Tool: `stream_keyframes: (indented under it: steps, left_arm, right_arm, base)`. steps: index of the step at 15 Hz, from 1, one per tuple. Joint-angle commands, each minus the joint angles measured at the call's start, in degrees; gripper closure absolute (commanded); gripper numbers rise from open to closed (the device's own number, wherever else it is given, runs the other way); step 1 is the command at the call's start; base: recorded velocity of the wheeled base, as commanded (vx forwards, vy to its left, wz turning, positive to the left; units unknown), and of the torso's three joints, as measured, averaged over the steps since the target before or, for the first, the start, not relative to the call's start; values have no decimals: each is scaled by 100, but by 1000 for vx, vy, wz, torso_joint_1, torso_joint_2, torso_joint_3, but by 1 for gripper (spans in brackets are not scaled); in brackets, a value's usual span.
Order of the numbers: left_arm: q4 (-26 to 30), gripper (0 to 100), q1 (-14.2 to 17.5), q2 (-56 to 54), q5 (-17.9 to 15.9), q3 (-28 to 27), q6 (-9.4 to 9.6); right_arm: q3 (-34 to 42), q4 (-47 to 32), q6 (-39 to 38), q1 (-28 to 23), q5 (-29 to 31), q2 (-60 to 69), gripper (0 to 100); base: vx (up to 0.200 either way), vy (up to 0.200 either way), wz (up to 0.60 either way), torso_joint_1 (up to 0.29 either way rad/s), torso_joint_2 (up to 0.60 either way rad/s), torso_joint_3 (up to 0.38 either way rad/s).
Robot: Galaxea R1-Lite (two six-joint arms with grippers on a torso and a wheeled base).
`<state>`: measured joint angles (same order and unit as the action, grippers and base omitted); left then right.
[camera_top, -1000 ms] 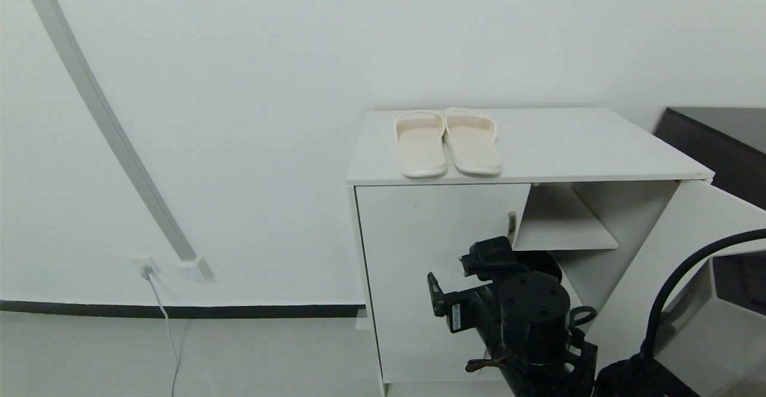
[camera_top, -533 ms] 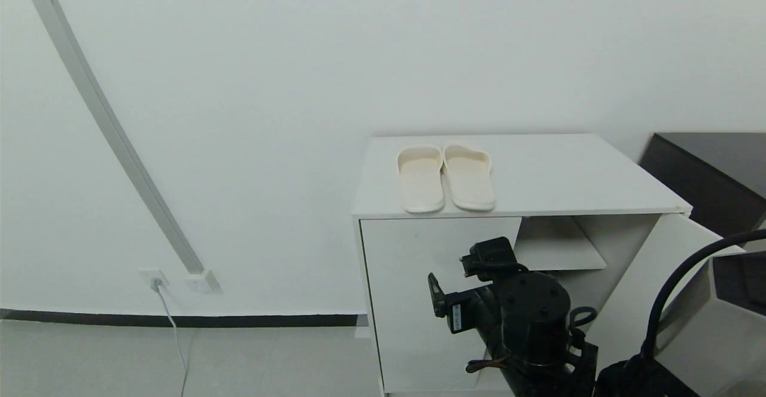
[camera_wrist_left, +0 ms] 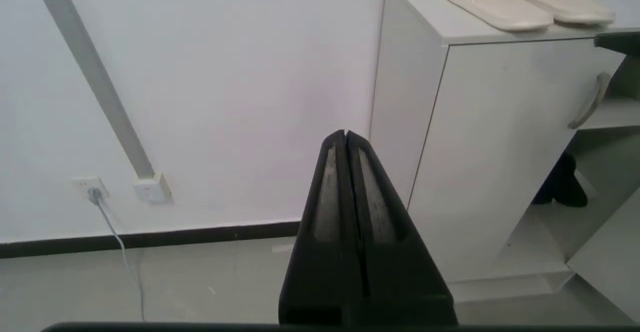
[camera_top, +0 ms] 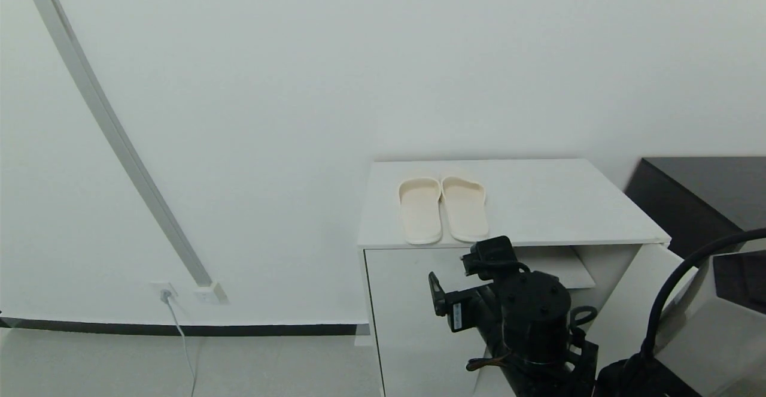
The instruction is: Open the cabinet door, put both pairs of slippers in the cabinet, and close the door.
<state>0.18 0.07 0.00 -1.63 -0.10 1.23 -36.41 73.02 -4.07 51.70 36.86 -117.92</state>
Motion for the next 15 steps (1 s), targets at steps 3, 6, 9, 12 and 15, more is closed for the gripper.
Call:
stream_keyframes:
  steps: [3,6,9,12,15]
  left_arm:
    - [-1,100,1,9,5,1,0]
    - [-1,100,1,9,5,1,0]
    - [-1,100,1,9,5,1,-9]
    - [-1,100,1,0,-4,1,9]
    - [-1,100,1,0,-4,10,79]
  right_arm:
    - [3,2,-15,-11,-4,-3,0]
    - [3,37,-32,-20,-57,-3,0]
    - [91,283,-6,-46,-171,-12,0]
    - [29,300,214,-187,-215,41,0]
    - [-648,-675,187,-275,-276,524,0]
  base:
    - [0,0,0,181,-400,-217]
    - [0,0,0,176,-370,-207]
    - [0,0,0,120,-266,-134]
    - [0,0,0,0,0,0]
    - [0,0,0,0,0,0]
